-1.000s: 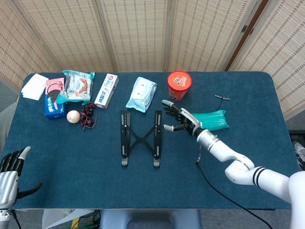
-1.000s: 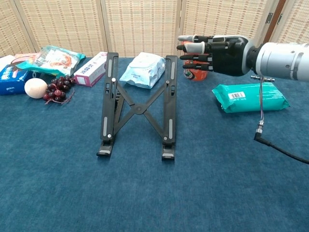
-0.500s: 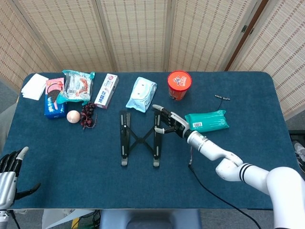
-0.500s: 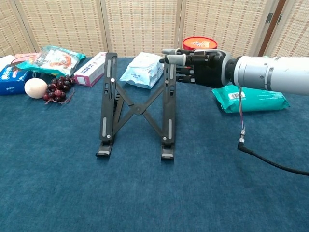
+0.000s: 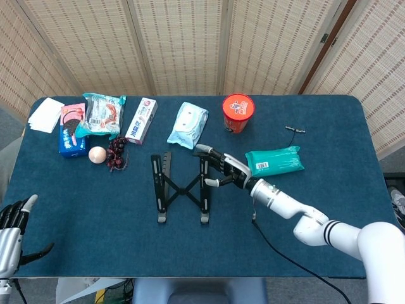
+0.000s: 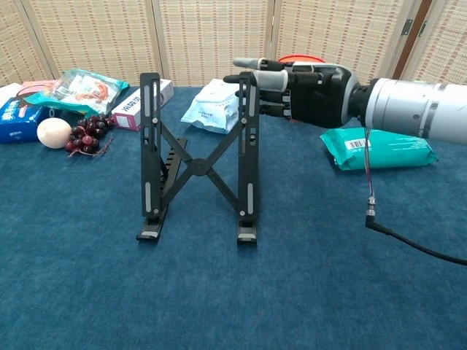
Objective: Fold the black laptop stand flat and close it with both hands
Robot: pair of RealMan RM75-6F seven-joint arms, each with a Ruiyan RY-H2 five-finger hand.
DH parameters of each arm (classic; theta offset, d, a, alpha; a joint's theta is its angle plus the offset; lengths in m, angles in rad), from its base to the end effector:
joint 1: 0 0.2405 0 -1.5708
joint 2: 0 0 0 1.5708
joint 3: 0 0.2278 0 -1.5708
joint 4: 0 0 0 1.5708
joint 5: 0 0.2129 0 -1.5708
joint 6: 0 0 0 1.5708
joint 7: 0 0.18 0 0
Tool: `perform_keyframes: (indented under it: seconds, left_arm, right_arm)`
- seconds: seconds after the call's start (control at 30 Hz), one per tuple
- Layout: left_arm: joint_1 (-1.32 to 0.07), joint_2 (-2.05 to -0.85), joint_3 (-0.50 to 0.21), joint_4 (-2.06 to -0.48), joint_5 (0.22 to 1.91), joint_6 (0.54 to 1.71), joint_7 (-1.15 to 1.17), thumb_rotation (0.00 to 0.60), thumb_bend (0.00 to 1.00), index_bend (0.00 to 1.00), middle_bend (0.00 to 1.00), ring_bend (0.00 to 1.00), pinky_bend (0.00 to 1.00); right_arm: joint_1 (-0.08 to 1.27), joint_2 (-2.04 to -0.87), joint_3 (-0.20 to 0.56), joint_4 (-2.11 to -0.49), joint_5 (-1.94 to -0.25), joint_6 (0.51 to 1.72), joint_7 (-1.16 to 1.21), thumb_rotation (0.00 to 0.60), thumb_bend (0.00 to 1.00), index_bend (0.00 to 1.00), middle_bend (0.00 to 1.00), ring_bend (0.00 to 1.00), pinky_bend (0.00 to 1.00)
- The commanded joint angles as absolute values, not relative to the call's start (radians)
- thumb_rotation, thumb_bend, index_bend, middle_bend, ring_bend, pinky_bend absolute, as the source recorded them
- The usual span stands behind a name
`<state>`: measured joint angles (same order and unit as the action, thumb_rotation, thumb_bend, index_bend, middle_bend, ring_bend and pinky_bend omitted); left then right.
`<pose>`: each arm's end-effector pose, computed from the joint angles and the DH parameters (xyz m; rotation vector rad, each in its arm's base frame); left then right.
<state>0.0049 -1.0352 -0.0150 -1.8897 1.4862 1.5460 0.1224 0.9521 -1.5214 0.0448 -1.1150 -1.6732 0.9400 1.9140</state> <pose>-0.2570 0.1812 0.1501 -1.2935 -1.0026 -0.8950 -0.0854 -0.3917 -0.0279 -1.1887 2.2740 -1.4079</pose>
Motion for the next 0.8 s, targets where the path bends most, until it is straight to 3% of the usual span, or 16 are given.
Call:
perform_keyframes:
  seconds: [0.03, 0.37, 0.8]
  left_arm:
    - [0.004, -1.036, -0.015, -1.890, 1.487, 1.545, 0.123, 0.600, 0.12, 0.04, 0.10, 0.06, 0.03]
    - [0.001, -1.040, -0.013, -1.886, 1.492, 1.539, 0.123, 0.600, 0.12, 0.04, 0.10, 0.06, 0.03]
    - [0.004, -1.041, -0.009, -1.874, 1.495, 1.539, 0.113, 0.600, 0.12, 0.04, 0.10, 0.06, 0.03]
  right_arm:
    - [0.924, -1.453, 0.021, -1.216, -1.709, 1.021, 1.859, 0.600, 0.12, 0.00, 0.16, 0.00, 0.06]
    - [0.868, -1.311, -0.036, -1.481, -1.743, 1.114, 1.654, 0.600, 0.12, 0.00, 0.16, 0.00, 0.06]
    - [0.828, -1.271, -0.091, -1.613, -1.775, 1.159, 1.522, 0.600, 0.12, 0.00, 0.14, 0.00, 0.06]
